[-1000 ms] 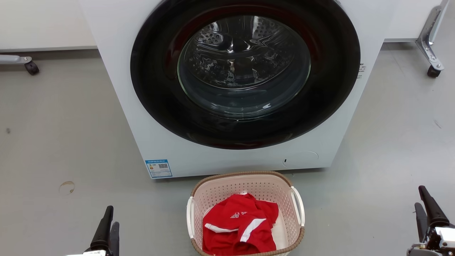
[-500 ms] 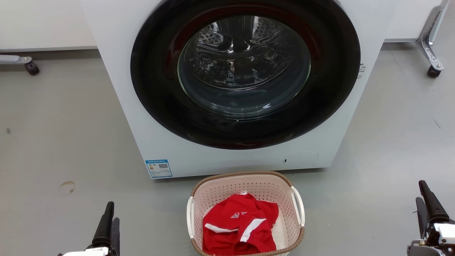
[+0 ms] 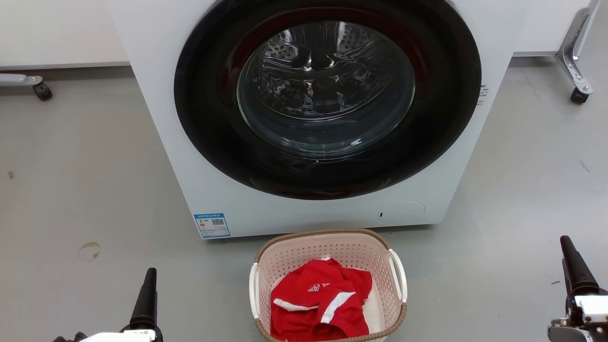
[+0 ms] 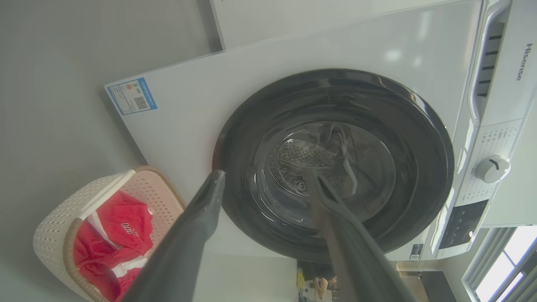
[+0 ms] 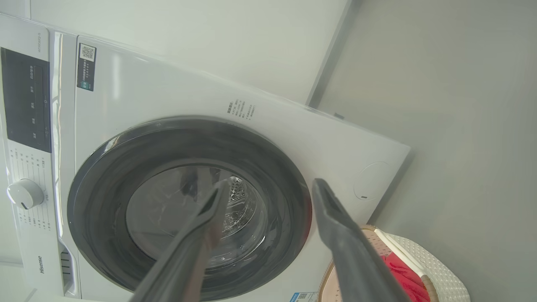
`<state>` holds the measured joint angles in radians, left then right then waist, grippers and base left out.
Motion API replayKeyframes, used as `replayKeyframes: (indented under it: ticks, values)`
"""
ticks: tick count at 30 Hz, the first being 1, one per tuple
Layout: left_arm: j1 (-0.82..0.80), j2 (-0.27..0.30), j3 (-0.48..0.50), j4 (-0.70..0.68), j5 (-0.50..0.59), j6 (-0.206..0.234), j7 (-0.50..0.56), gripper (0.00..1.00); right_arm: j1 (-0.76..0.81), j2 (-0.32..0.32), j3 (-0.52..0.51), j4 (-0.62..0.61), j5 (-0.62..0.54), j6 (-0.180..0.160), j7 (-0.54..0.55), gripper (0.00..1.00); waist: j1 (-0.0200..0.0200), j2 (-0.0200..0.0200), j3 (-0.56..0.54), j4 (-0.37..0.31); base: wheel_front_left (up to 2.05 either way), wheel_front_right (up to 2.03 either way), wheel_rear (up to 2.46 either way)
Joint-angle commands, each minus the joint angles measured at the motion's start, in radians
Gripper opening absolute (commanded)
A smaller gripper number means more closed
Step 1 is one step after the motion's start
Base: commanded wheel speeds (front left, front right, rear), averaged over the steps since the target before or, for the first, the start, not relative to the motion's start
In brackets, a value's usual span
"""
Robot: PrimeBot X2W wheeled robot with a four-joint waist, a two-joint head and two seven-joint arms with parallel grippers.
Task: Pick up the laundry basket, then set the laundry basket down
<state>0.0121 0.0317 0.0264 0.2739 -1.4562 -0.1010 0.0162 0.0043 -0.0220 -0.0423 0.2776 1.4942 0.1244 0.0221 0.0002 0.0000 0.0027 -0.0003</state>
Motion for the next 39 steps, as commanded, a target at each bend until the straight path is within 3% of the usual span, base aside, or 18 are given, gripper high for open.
replayKeyframes:
  ticks: [1, 10, 30, 39]
  values:
    - [-0.019, 0.016, 0.0, -0.036, 0.04, 0.009, -0.011, 1.0, -0.04, -0.035, 0.009, -0.032, -0.034, 0.002, -0.017, 1.0, -0.0001, 0.0, 0.0, 0.0, 0.0, 0.0, 0.0]
    - [-0.014, 0.022, -0.019, -0.049, 0.163, 0.035, -0.035, 1.0, -0.044, -0.036, 0.011, -0.041, -0.165, 0.002, -0.041, 1.0, -0.0001, 0.0, 0.0, -0.001, 0.0, 0.0, 0.0]
    - [-0.012, 0.085, -0.111, -0.074, 0.489, 0.13, -0.086, 1.0, -0.043, -0.04, 0.016, -0.064, -0.622, 0.003, -0.099, 1.0, -0.0001, 0.0, -0.002, -0.003, 0.0, 0.0, 0.0]
    - [-0.008, 0.1, -0.139, -0.098, 0.587, 0.159, -0.111, 1.0, -0.039, -0.034, 0.019, -0.086, -0.748, 0.004, -0.126, 1.0, -0.0001, 0.0, -0.001, -0.003, 0.0, 0.0, 0.0]
